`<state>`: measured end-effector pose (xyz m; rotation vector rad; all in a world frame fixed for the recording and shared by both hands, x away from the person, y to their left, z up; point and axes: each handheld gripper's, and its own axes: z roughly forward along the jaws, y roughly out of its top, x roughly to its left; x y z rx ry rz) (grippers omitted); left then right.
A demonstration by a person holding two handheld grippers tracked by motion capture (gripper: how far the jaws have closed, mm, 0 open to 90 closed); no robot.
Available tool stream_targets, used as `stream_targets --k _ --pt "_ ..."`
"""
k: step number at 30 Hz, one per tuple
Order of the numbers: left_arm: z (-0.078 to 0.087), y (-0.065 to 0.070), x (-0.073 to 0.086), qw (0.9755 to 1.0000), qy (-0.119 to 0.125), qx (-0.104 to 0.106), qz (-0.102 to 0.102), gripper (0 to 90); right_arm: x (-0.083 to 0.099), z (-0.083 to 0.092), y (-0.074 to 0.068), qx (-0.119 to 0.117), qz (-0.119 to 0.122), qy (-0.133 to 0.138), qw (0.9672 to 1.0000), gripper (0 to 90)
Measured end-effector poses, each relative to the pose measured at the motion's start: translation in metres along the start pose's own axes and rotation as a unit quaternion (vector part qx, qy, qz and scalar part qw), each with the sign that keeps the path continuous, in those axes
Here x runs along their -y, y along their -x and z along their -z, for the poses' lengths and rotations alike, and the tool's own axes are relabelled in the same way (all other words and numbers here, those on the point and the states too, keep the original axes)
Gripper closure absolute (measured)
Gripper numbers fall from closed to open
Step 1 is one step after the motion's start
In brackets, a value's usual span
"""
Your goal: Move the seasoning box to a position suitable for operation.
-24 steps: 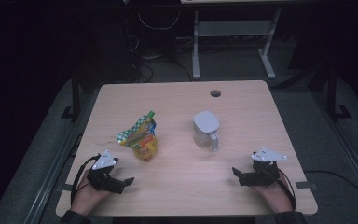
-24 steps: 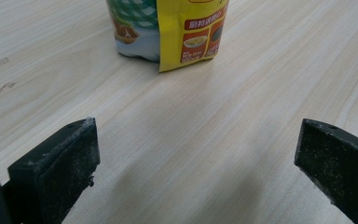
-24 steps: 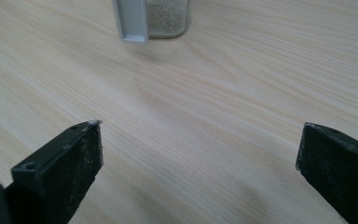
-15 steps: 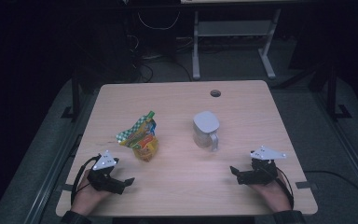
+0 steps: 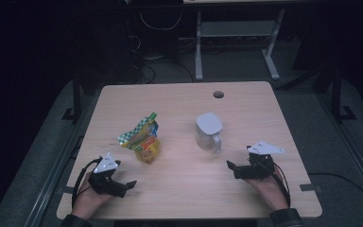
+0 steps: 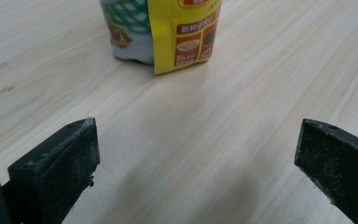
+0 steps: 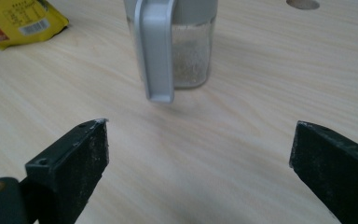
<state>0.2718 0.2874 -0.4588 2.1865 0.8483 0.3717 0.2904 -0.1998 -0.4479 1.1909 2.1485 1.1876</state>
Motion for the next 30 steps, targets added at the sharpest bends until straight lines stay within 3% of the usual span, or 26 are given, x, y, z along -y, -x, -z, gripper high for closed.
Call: stream_targets --k 11,21,30 --pt "0.001 -0.001 -0.002 1.0 0.006 0.004 0.003 0.0 -0.018 -0.012 0.001 -0.016 -0.011 0.018 0.9997 6.6" --pt "0.001 0.002 -0.002 0.9999 0.012 0.008 0.006 0.0 -0.034 -0.026 -0.004 -0.034 -0.012 0.025 0.999 15.5" --pt "0.002 0.006 -0.001 0.9999 0.012 0.007 0.004 0.0 -0.042 -0.036 -0.013 -0.027 -0.005 0.035 0.999 30.4"
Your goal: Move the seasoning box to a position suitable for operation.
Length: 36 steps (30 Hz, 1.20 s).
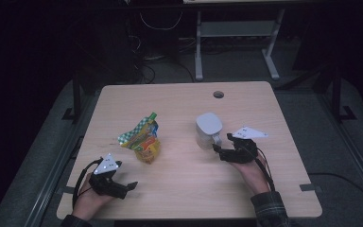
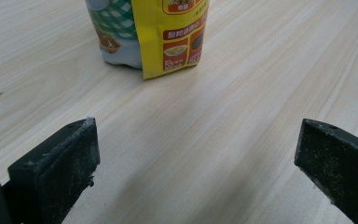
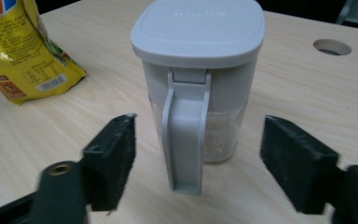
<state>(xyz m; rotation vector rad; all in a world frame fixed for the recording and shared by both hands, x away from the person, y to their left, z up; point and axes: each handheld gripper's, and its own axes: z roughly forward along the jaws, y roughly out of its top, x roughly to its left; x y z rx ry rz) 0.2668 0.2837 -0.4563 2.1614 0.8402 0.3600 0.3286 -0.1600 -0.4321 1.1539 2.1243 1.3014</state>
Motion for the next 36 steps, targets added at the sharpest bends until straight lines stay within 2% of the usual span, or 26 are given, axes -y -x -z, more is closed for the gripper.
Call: stream_targets --k 2,5,11,16,26,36 --pt "0.0 0.0 0.0 1.0 -0.001 0.001 -0.002 0.0 0.0 -0.003 -0.001 0.0 0.003 0.001 1.0 37.5" --pt "0.0 0.0 0.0 1.0 -0.001 0.0 -0.002 0.0 0.0 -0.004 -0.003 -0.004 0.004 -0.002 1.0 39.1" --pt "0.0 0.0 0.0 1.0 0.0 0.0 -0.002 0.0 -0.001 -0.006 -0.006 0.002 0.01 0.0 0.9999 48.0" --pt "0.0 0.001 0.0 1.0 0.001 0.0 -0.003 0.0 -0.001 -0.01 -0.007 0.004 0.009 -0.009 0.9999 50.3" --pt "0.0 0.001 0.0 1.0 0.0 0.002 -0.005 0.0 0.0 -0.017 -0.009 0.009 0.013 -0.015 0.9998 66.1" --pt "0.0 0.001 0.0 1.0 0.0 0.002 -0.007 0.0 0.001 -0.015 -0.006 0.002 0.021 -0.015 0.9997 68.1"
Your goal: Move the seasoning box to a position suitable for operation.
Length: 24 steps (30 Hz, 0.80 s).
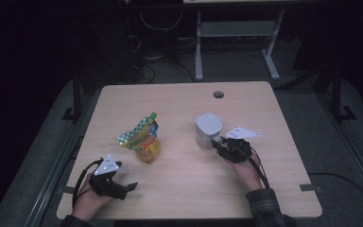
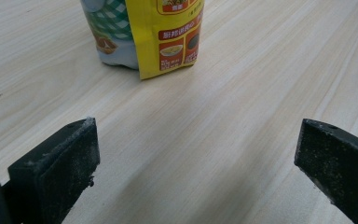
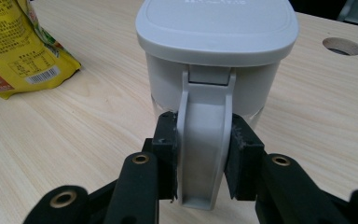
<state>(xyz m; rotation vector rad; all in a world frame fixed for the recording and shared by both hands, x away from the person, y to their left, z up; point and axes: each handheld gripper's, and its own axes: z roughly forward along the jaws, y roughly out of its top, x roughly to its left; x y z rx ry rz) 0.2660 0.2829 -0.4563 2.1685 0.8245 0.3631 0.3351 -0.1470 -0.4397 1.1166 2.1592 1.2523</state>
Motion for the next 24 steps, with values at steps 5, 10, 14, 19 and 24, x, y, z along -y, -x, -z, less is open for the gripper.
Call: stream_targets --k 5,10,14,19,24 --pt "0.001 0.0 0.0 1.0 0.0 -0.001 0.002 0.0 0.0 0.004 0.001 -0.008 0.003 0.0 1.0 68.3" --pt "0.001 -0.001 0.0 1.0 -0.001 -0.002 -0.001 0.0 0.001 0.008 0.002 -0.018 0.01 0.0 0.9998 68.4" --pt "0.001 -0.001 0.001 1.0 -0.001 -0.003 -0.001 0.0 0.001 0.013 0.001 -0.029 0.018 0.002 0.9994 68.4" --pt "0.001 -0.001 0.001 1.0 -0.001 -0.002 0.0 0.0 0.003 0.02 -0.003 -0.042 0.028 0.001 0.9987 68.4" --pt "0.001 0.0 0.001 1.0 -0.002 -0.001 -0.002 0.0 0.007 0.027 -0.007 -0.057 0.038 0.003 0.9976 68.4"
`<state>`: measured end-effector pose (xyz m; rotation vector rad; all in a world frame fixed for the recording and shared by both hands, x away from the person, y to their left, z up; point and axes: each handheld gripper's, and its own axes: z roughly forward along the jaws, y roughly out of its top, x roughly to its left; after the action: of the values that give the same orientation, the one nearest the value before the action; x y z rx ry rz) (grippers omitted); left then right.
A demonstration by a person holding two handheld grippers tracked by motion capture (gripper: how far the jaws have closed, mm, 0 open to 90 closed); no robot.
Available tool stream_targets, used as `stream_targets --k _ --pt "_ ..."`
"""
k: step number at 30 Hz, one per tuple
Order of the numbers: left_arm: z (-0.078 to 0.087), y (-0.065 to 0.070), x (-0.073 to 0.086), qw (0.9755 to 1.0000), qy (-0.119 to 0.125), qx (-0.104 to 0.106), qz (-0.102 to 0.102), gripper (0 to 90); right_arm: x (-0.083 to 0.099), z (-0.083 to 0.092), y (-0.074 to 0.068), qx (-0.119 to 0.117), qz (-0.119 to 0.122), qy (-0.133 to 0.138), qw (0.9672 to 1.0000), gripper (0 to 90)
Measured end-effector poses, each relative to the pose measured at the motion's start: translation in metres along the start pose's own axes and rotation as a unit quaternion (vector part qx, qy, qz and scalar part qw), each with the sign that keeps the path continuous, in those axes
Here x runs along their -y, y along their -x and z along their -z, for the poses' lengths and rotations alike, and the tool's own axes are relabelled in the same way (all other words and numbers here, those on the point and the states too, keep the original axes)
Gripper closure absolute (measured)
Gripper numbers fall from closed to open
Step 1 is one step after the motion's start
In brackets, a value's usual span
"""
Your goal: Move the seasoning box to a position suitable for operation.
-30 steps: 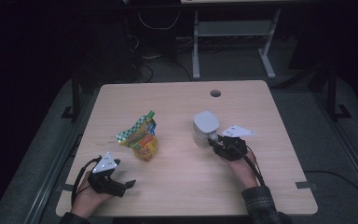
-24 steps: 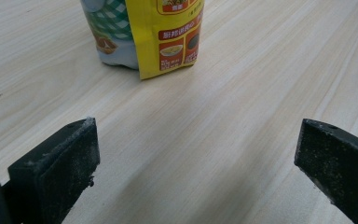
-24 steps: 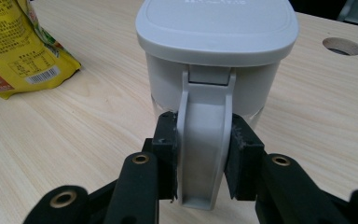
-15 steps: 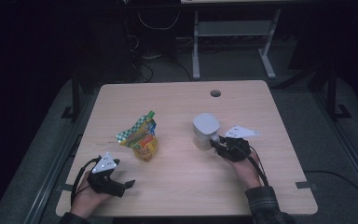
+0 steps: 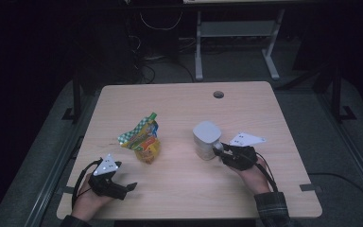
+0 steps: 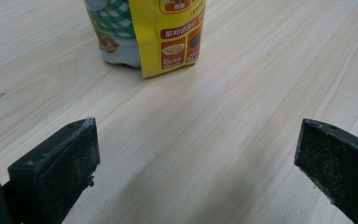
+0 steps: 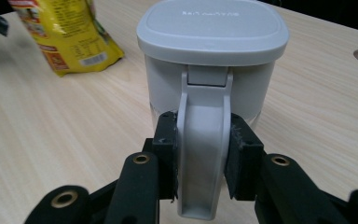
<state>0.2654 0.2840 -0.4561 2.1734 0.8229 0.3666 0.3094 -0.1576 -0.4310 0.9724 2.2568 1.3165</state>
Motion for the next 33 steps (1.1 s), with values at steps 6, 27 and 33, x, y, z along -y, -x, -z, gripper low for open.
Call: stream_targets --k 6,27,33 --pt "0.0 0.001 0.0 1.0 0.001 0.002 0.0 0.0 0.006 0.009 -0.004 -0.016 0.001 0.005 0.9999 68.4" --pt "-0.001 0.002 0.0 1.0 -0.005 0.005 -0.007 0.0 0.018 0.026 -0.046 -0.099 0.042 0.008 0.9942 68.4" --pt "-0.002 0.003 0.0 1.0 -0.003 0.006 -0.003 0.0 0.02 0.029 -0.056 -0.123 0.063 0.008 0.9904 68.4"
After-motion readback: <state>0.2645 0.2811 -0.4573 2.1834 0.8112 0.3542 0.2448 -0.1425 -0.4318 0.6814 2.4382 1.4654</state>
